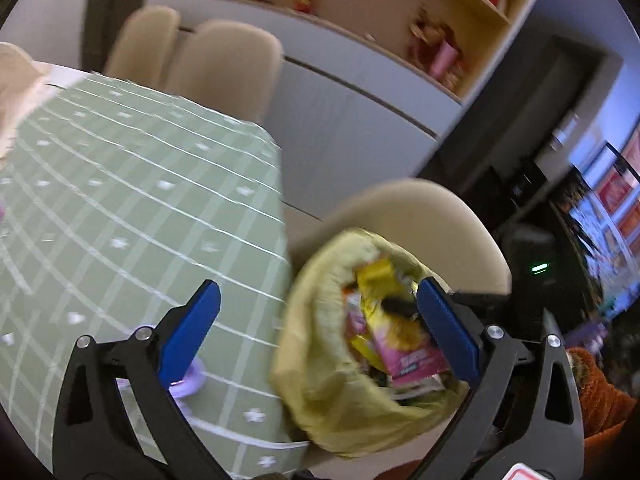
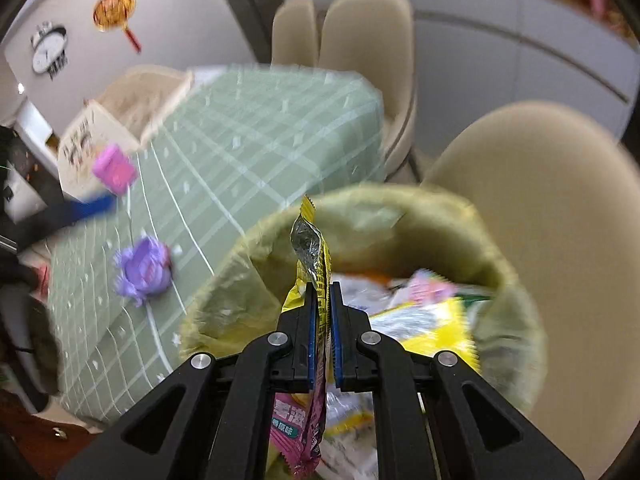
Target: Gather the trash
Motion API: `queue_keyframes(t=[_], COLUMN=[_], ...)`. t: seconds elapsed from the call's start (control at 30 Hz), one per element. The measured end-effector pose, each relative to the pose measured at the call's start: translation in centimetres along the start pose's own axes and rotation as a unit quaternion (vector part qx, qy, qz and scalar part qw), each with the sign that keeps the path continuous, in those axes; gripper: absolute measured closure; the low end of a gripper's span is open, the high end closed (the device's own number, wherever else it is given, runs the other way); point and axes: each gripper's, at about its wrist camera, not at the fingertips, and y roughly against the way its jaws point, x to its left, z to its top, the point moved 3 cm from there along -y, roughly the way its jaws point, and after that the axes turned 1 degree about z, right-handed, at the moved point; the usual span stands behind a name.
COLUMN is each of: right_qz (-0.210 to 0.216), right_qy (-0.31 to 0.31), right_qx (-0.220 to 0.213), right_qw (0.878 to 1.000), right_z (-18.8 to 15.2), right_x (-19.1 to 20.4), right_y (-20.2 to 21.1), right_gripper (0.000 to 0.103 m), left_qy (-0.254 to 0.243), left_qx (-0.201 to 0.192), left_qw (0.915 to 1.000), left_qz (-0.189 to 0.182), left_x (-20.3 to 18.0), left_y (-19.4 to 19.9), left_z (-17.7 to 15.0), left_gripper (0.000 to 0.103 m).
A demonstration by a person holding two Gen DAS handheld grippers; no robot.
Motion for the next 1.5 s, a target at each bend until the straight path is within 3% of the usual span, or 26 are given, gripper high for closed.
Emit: queue_keyframes(t=[0.17, 0.33, 0.6, 0.7, 0.87, 1.03, 1.17, 1.23, 1.37, 1.5], right_qz=[-0.024, -0.031, -0.027, -0.017, -0.042, -0.074, -0.055, -0.043, -0.032, -0.025], right_qy=[0.020, 0.022, 0.020, 0.021, 0.038, 0.050, 0.027, 0.018, 0.018, 0.019], right_qx=[0.077, 0.103, 0.106, 0.115, 0.073, -0.004, -0.072, -0.101, -0.145, -0.162], right_qw=[0.997, 0.994, 0.994, 0.993, 0.996, 0.996, 0.996, 0.994, 0.989, 0.986], right_z=[-0.2, -0.4, -0.6, -1.0, -1.6, -2.5, -4.6, -6.3, -10.3, -14.4], right_x=[0.1, -0.3, -0.5, -0.6, 0.4, 2.2, 4.7, 7.0, 12.0, 16.3], right_y=[-5.0, -5.8, -5.6, -5.6, -3.0, 2.6, 7.7, 10.0, 13.8, 16.7], right_gripper=[0.095, 0.095, 0.092, 0.078, 0.055, 0.055, 0.055, 0.055, 0.055, 0.055], left_qy=[0.026, 0.040, 0.061, 0.070, 0.075, 0.060, 0.034, 0.023, 0.020, 0.008], left_qx=[-0.035, -0.057, -0.060, -0.059, -0.053, -0.084, -0.096, -0.103, -0.111, -0.138], left_qw=[0.9965, 0.9894, 0.9850, 0.9831, 0.9811, 0.9812, 0.9778, 0.9737, 0.9757, 0.9693], left_qz=[0.071, 0.127, 0.150, 0.158, 0.171, 0.163, 0.183, 0.202, 0.188, 0.203], left_x=[2.7, 4.4, 5.6, 6.0, 6.4, 5.4, 3.8, 3.1, 2.2, 0.7], left_y=[3.6, 5.5, 7.0, 7.5, 8.6, 11.4, 14.4, 16.3, 19.5, 23.4], left_z=[-0.4, -0.7, -1.8, -3.4, -5.3, -6.7, -8.6, -10.1, -12.8, -15.9], left_gripper=[0.009, 0.009, 0.009, 0.009, 0.014, 0.015, 0.015, 0.015, 0.015, 0.015])
